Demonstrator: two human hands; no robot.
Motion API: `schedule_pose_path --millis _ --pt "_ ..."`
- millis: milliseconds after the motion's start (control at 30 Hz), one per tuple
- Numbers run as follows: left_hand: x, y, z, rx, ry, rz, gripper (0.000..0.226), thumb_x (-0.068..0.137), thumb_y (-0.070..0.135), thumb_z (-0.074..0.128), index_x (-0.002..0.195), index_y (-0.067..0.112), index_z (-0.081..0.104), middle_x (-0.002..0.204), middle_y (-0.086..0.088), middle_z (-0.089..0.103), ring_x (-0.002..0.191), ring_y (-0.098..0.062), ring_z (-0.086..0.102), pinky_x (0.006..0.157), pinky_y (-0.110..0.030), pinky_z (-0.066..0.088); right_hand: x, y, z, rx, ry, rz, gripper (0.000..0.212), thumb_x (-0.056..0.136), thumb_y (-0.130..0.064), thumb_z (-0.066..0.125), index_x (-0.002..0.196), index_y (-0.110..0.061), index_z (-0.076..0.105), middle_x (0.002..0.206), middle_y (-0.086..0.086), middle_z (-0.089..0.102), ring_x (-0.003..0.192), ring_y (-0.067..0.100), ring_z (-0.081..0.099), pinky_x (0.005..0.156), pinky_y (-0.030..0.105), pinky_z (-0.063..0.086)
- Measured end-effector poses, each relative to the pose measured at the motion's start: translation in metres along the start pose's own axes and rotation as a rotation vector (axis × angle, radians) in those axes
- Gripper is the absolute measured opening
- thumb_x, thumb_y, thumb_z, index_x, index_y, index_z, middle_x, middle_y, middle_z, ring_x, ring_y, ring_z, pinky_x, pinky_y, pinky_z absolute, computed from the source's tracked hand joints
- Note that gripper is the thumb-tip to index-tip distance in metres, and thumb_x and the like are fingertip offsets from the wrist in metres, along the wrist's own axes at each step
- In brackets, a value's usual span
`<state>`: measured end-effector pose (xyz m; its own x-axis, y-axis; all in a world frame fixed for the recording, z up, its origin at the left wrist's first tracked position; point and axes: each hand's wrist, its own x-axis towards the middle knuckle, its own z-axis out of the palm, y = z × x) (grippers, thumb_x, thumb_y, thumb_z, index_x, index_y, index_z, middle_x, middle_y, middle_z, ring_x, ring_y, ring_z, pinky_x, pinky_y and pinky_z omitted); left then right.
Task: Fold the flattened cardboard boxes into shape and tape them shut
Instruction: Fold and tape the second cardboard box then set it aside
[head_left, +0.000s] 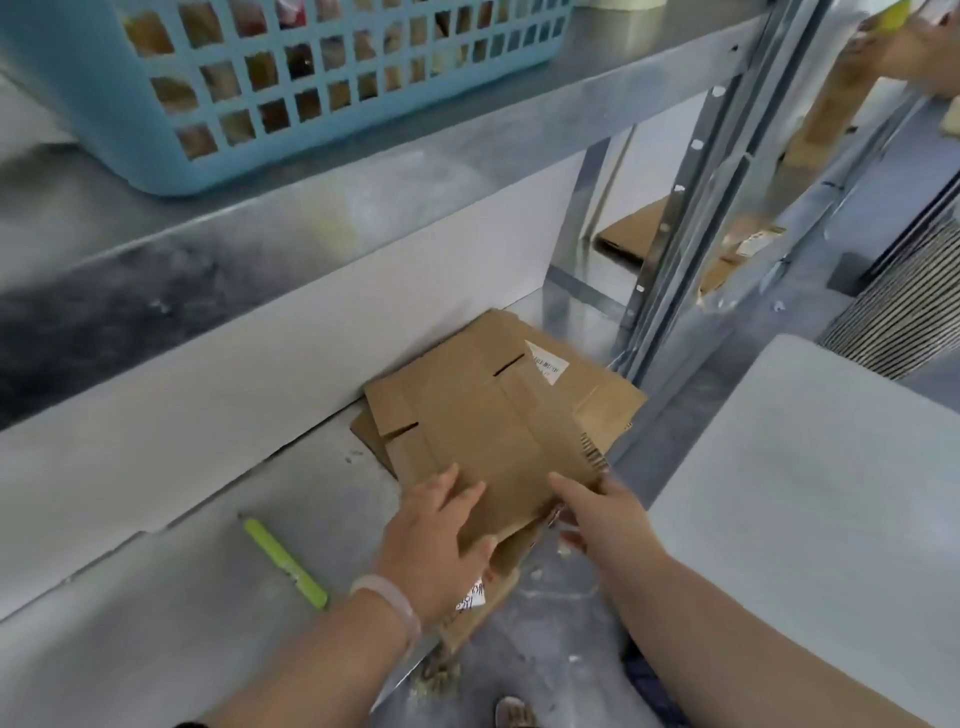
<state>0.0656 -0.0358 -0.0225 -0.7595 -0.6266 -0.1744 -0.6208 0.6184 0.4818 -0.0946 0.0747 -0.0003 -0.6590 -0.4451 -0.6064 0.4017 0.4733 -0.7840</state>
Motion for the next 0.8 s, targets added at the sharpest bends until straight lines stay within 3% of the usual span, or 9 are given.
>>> schedule_pose_path --millis 67,167,267,367,467,600,700,800 --pt "0.002 0.006 -0.001 -0.024 0.022 -0.020 0.060 0.093 0.052 0.048 0.148 0.038 0.029 0.159 0.011 0.010 0.146 -0.011 0.006 0.119 -0.032 0.012 -0.002 -0.011 0.000 -0.074 0.043 -0.100 0.026 0.088 -0.034 0.070 0.108 -0.022 0.060 0.100 -0.002 0.067 0.091 0.018 0.064 0.085 0.038 0.056" --pt "0.002 0.015 -0.008 -0.100 0.031 -0.037 0.057 0.094 0.051 0.048 0.147 0.039 0.031 0.158 0.016 0.011 0.145 -0.009 0.007 0.120 -0.034 0.014 0.001 -0.026 0.001 -0.069 0.034 -0.171 0.028 0.089 -0.030 0.069 0.114 -0.022 0.059 0.102 -0.004 0.069 0.093 0.018 0.067 0.090 0.043 0.056" --pt "0.007 0.014 -0.019 -0.185 0.064 -0.021 0.055 0.093 0.052 0.047 0.145 0.038 0.035 0.156 0.016 0.018 0.143 -0.009 0.016 0.118 -0.029 0.017 0.007 -0.043 0.000 -0.024 0.034 -0.229 0.012 0.094 -0.023 0.063 0.105 -0.022 0.058 0.100 -0.002 0.069 0.087 0.020 0.071 0.083 0.042 0.059" --pt "0.013 0.005 -0.040 -0.236 0.213 -0.072 0.060 0.087 0.051 0.042 0.143 0.030 0.042 0.153 0.009 0.031 0.140 -0.010 0.027 0.112 -0.021 0.018 0.010 -0.058 -0.008 -0.008 0.047 -0.310 0.003 0.097 -0.020 0.058 0.097 -0.022 0.056 0.100 0.001 0.067 0.087 0.023 0.069 0.073 0.037 0.060" --pt "0.020 -0.009 -0.064 -0.272 0.330 -0.165 0.049 0.096 0.035 0.050 0.142 0.021 0.045 0.148 0.002 0.039 0.138 -0.014 0.032 0.114 -0.027 0.022 0.012 -0.065 -0.019 0.029 0.079 -0.378 0.006 0.098 -0.024 0.056 0.095 -0.029 0.054 0.102 -0.002 0.065 0.091 0.023 0.067 0.077 0.042 0.059" --pt "0.025 -0.020 -0.076 -0.354 0.316 -0.211 0.050 0.095 0.033 0.051 0.143 0.022 0.043 0.144 0.002 0.044 0.134 -0.016 0.040 0.114 -0.041 0.032 0.018 -0.071 -0.022 0.064 0.030 -0.359 0.002 0.098 -0.021 0.058 0.096 -0.021 0.058 0.100 0.004 0.066 0.089 0.025 0.066 0.074 0.044 0.059" --pt "0.021 -0.012 -0.067 -0.341 0.302 -0.224 0.049 0.098 0.028 0.051 0.145 0.022 0.040 0.147 0.003 0.039 0.137 -0.014 0.034 0.116 -0.035 0.027 0.025 -0.070 -0.019 -0.028 0.060 -0.385 0.007 0.096 -0.022 0.060 0.092 -0.020 0.055 0.094 0.006 0.064 0.085 0.026 0.064 0.074 0.044 0.057" --pt "0.014 -0.008 -0.053 -0.320 0.293 -0.239 0.049 0.099 0.028 0.049 0.147 0.022 0.038 0.150 0.003 0.036 0.140 -0.012 0.028 0.116 -0.030 0.021 0.029 -0.069 -0.022 -0.138 0.138 -0.460 0.012 0.095 -0.025 0.061 0.087 -0.022 0.053 0.090 0.005 0.060 0.081 0.022 0.059 0.064 0.032 0.046"
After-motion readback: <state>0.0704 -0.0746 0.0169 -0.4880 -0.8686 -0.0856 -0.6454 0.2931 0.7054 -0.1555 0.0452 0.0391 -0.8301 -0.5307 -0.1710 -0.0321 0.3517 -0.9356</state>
